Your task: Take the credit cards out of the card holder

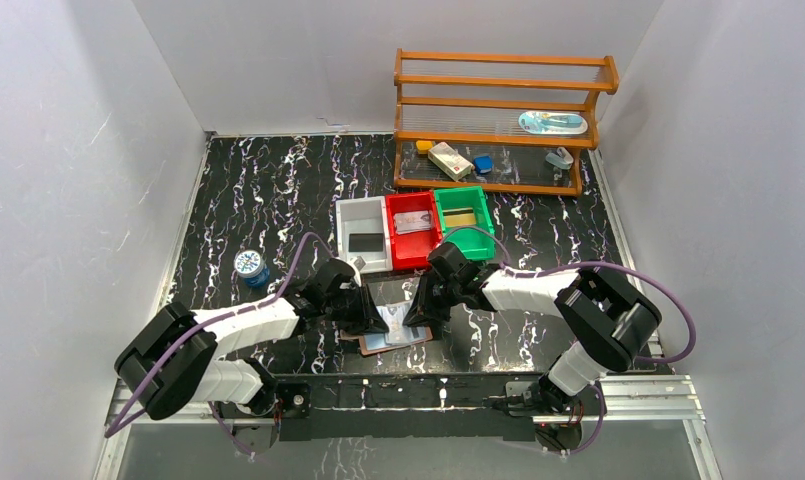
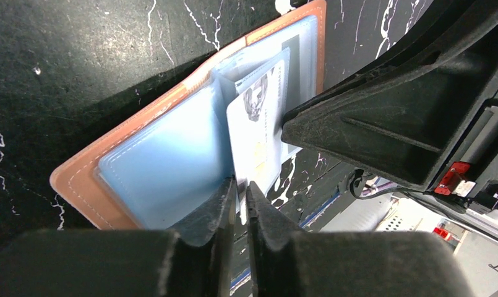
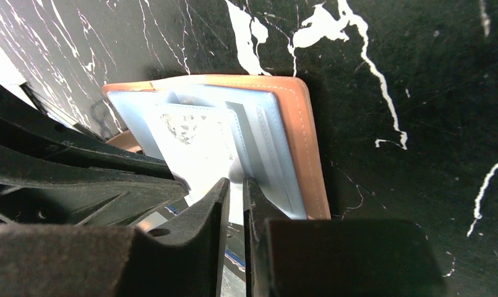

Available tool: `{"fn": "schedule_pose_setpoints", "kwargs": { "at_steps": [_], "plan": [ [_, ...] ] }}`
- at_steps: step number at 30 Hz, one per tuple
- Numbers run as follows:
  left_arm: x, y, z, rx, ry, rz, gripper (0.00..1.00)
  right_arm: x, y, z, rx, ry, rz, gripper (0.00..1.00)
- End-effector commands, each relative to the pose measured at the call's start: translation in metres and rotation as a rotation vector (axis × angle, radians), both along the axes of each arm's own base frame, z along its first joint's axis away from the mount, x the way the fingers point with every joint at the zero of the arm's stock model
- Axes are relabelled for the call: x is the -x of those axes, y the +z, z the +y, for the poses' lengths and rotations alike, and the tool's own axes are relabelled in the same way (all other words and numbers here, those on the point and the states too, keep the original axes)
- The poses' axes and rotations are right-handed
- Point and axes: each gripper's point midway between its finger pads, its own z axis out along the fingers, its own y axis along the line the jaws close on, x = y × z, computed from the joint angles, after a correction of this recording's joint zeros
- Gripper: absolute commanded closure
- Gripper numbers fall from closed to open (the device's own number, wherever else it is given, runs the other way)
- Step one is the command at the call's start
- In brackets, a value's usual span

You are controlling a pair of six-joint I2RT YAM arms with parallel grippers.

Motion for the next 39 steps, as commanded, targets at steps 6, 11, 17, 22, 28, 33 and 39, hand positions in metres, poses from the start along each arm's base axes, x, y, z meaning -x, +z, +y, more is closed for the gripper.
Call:
{"fn": "schedule_pose_setpoints", "kwargs": {
  "at_steps": [6,11,17,22,28,33,39],
  "plan": [
    [0.004,0.007,0.002,0.036,-0.004,-0.016,1.0,-0.001,-0.025,-0.024,0.153,-0.038,0.008,0.78],
    [0.005,0.005,0.009,-0.008,-0.006,-0.022,1.0,-0.003,-0.026,-0.025,0.166,-0.051,0.004,0.79],
    [0.005,0.002,0.016,-0.051,-0.02,-0.029,0.99,-0.004,-0.027,-0.026,0.168,-0.052,0.003,0.79],
    [0.006,0.002,0.017,-0.057,-0.019,-0.03,0.98,-0.006,-0.023,-0.022,0.148,-0.043,-0.009,0.79],
    [0.005,0.001,0.016,-0.062,-0.023,-0.028,0.96,-0.016,0.002,-0.008,0.078,-0.01,-0.085,0.77],
    [0.005,0.002,0.014,-0.053,-0.027,-0.025,0.96,-0.018,0.034,0.019,-0.057,0.048,-0.15,0.74],
    [0.005,0.002,0.013,-0.05,-0.026,-0.02,0.96,-0.009,0.021,0.03,-0.047,0.082,-0.115,0.71]
  ]
}}
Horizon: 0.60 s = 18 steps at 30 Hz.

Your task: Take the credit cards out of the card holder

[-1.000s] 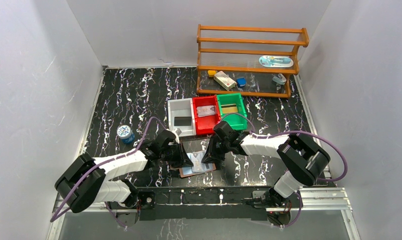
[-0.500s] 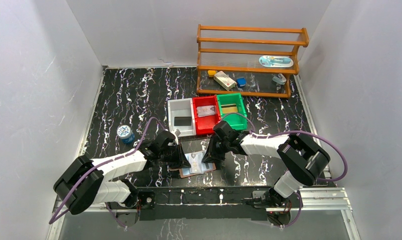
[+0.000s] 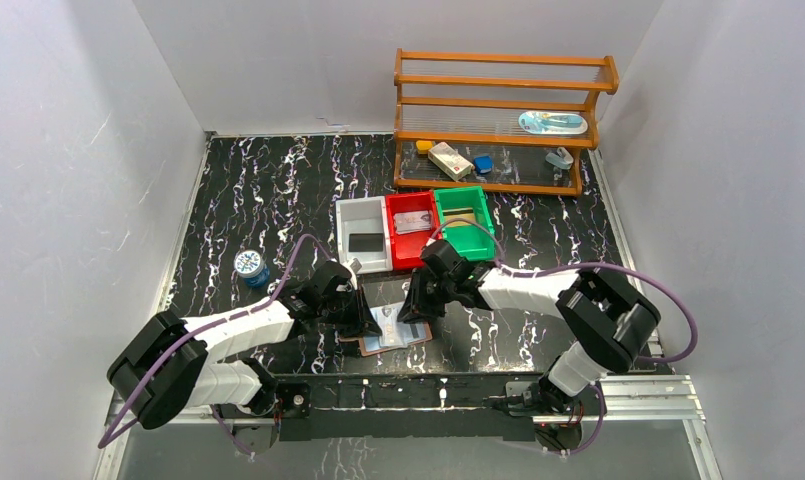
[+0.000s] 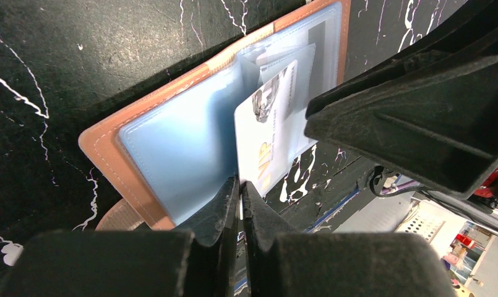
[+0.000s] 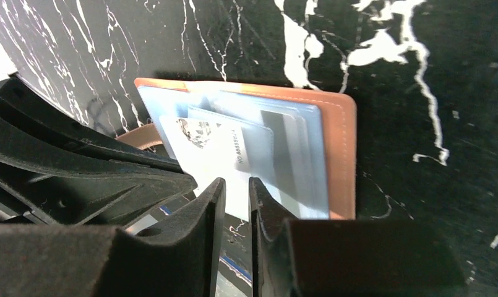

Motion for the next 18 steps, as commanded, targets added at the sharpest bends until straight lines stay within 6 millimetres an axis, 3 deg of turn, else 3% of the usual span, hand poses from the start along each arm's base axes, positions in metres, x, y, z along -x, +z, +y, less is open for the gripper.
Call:
{"fn": "schedule_pose_setpoints", "kwargs": {
  "at_steps": [1,10,16,18],
  "plan": [
    [-0.002,0.006,-0.002,0.002,-0.013,-0.002,0.96,-0.004,0.006,0.019,-0.037,0.034,-0.027,0.7],
    [-0.005,0.013,-0.002,0.013,-0.005,-0.024,0.96,0.005,-0.04,-0.025,0.212,-0.047,0.05,0.7],
    [-0.003,0.012,-0.004,0.105,0.023,0.02,0.95,0.007,-0.044,-0.026,0.214,-0.046,0.062,0.72],
    [-0.004,0.014,-0.006,0.147,0.036,0.025,0.88,0.007,-0.043,-0.023,0.198,-0.04,0.065,0.73]
  ]
}}
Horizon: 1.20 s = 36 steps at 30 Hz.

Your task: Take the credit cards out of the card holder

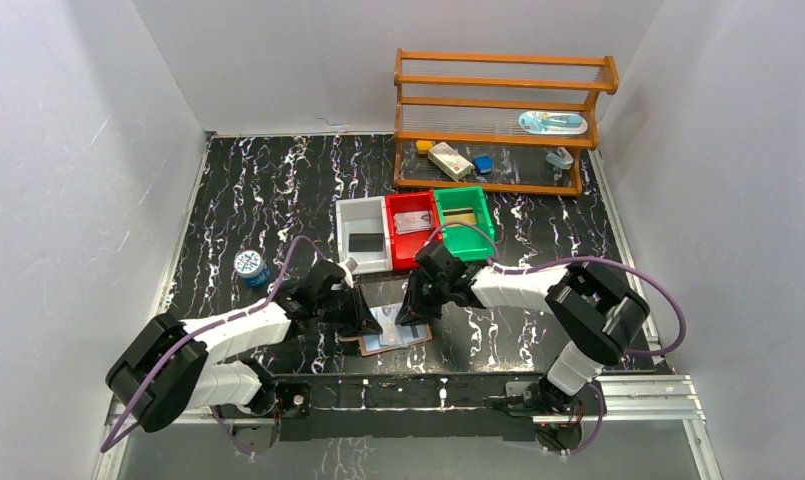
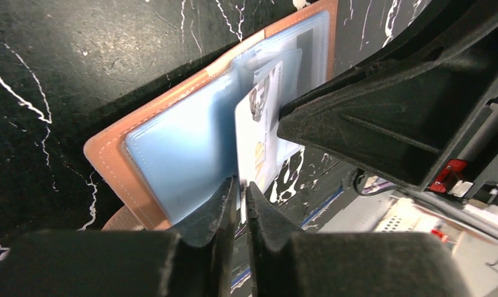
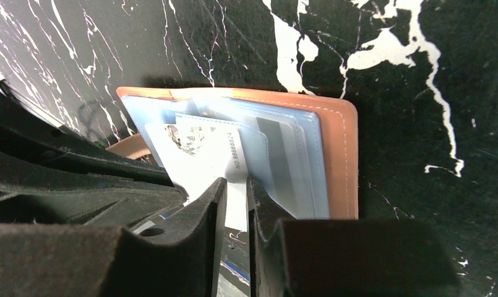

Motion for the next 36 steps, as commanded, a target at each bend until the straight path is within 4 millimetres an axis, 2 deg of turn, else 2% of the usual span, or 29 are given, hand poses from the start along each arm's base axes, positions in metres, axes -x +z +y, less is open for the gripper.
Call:
{"fn": "schedule_pose_setpoints", "kwargs": {
  "at_steps": [1,4,10,15,19,25,28,36],
  "plan": [
    [-0.001,0.012,-0.008,0.122,0.015,0.009,0.84,0.007,-0.03,-0.028,0.147,-0.024,0.032,0.73],
    [-0.003,0.015,-0.016,0.174,0.013,0.021,0.78,0.01,-0.03,-0.025,0.118,-0.022,0.043,0.73],
    [-0.005,0.014,-0.025,0.217,0.005,0.048,0.81,0.014,-0.033,-0.024,0.099,-0.025,0.063,0.74],
    [-0.005,0.006,-0.014,0.126,0.014,0.045,0.94,0.011,-0.033,-0.027,0.105,-0.039,0.056,0.74],
    [-0.006,0.004,-0.001,0.046,0.021,0.017,0.95,0.008,-0.034,-0.032,0.126,-0.057,0.048,0.74],
    [-0.006,0.006,0.007,0.002,0.024,-0.002,0.97,0.001,-0.029,-0.031,0.141,-0.051,0.019,0.74],
    [-0.006,0.007,0.007,0.006,0.021,-0.003,0.97,-0.003,-0.02,-0.024,0.112,-0.035,-0.004,0.73],
    [-0.006,0.008,0.004,0.018,0.009,0.002,0.97,-0.017,0.029,0.001,-0.008,0.038,-0.111,0.68]
  ]
}}
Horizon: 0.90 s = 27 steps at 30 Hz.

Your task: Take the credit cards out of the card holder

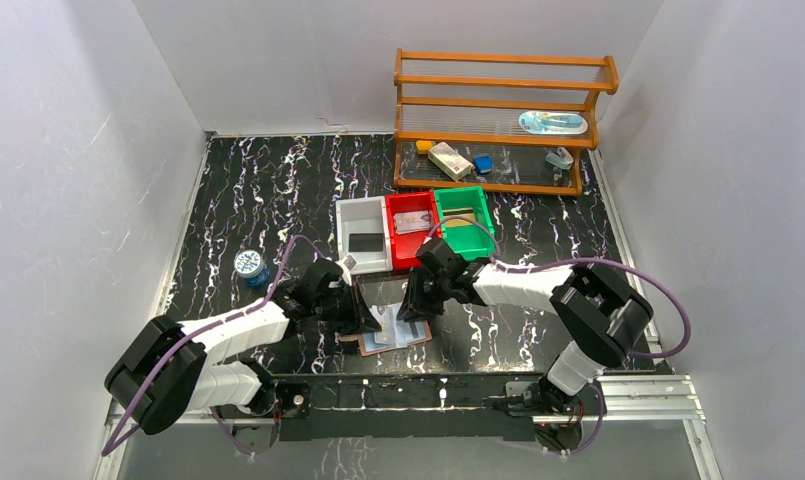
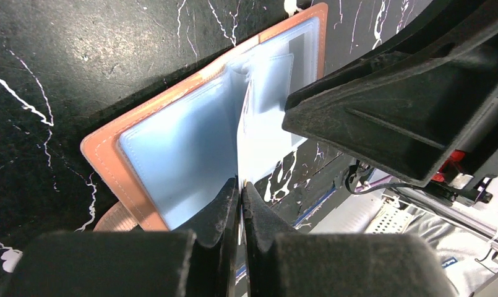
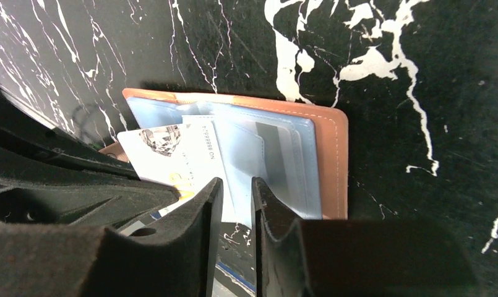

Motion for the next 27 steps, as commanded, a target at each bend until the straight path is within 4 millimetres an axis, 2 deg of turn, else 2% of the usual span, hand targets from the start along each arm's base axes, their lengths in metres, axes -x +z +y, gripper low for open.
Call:
{"fn": "schedule_pose_setpoints", "kwargs": {
  "at_steps": [1,7,13,16,20,24,27],
  "plan": [
    [-0.002,0.005,0.002,-0.017,-0.006,-0.006,0.97,-0.012,0.028,0.006,-0.024,0.031,-0.088,0.67],
    [-0.003,0.008,0.002,-0.018,-0.007,-0.012,0.97,-0.002,0.039,0.025,-0.058,0.097,-0.12,0.6],
    [-0.003,0.009,0.001,-0.015,-0.009,-0.009,0.97,0.01,0.026,0.039,-0.03,0.156,-0.1,0.58],
    [-0.003,0.011,0.001,-0.016,-0.009,-0.014,0.97,0.01,0.011,0.03,0.051,0.139,-0.079,0.58],
    [-0.004,0.011,0.004,-0.042,-0.011,-0.018,0.97,0.004,-0.006,0.004,0.208,0.103,-0.093,0.58],
    [-0.006,0.013,0.011,-0.083,-0.008,-0.034,0.97,0.0,-0.013,-0.012,0.284,0.076,-0.113,0.58],
    [-0.008,0.017,0.015,-0.107,-0.005,-0.049,0.97,-0.001,-0.01,-0.012,0.285,0.073,-0.121,0.58]
  ]
}}
